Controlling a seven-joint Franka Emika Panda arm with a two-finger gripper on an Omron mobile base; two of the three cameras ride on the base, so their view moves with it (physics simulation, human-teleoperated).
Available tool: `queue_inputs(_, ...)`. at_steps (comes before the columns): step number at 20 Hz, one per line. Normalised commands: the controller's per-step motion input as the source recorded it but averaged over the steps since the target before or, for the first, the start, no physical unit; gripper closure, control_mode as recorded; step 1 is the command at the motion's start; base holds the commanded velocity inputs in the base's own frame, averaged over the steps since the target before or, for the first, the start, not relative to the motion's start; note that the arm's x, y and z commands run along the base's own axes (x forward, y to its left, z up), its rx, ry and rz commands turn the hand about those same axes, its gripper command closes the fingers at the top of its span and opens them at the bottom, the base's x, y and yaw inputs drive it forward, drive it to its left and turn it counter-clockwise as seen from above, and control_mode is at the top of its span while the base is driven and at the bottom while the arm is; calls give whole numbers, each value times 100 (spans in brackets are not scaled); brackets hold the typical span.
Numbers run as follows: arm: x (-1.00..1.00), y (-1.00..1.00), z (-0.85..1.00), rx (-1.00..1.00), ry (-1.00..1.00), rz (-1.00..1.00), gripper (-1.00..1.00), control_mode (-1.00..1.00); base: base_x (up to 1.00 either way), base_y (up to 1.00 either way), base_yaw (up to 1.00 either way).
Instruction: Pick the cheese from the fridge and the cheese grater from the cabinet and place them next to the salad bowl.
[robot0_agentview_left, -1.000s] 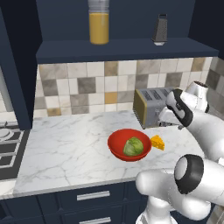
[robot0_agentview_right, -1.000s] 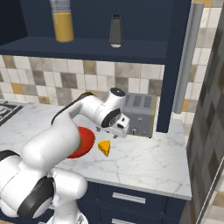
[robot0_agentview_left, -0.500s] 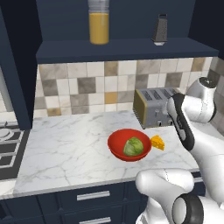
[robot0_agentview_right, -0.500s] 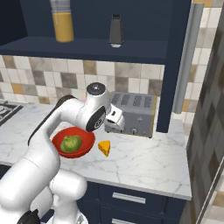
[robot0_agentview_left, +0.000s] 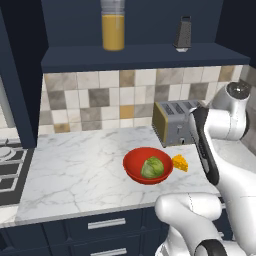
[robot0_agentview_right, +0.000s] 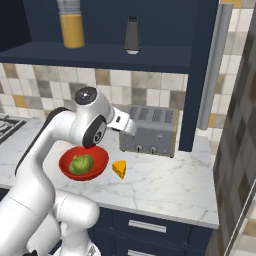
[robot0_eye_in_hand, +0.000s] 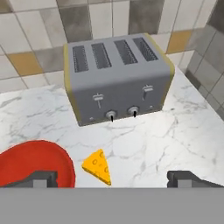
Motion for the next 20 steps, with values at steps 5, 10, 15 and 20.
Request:
queue_inputs(5, -4, 0, 75, -5, -1, 0, -100, -100, 0, 0, 0)
queue_inputs(10, 1, 2, 65, 0, -13, 0, -100, -100, 0, 0, 0)
queue_inputs(15, 4, 8, 48, 0, -28, 0, -100, -100, 0, 0, 0)
queue_inputs(20, 11, 15, 45, -1, -16, 0, -100, -100, 0, 0, 0)
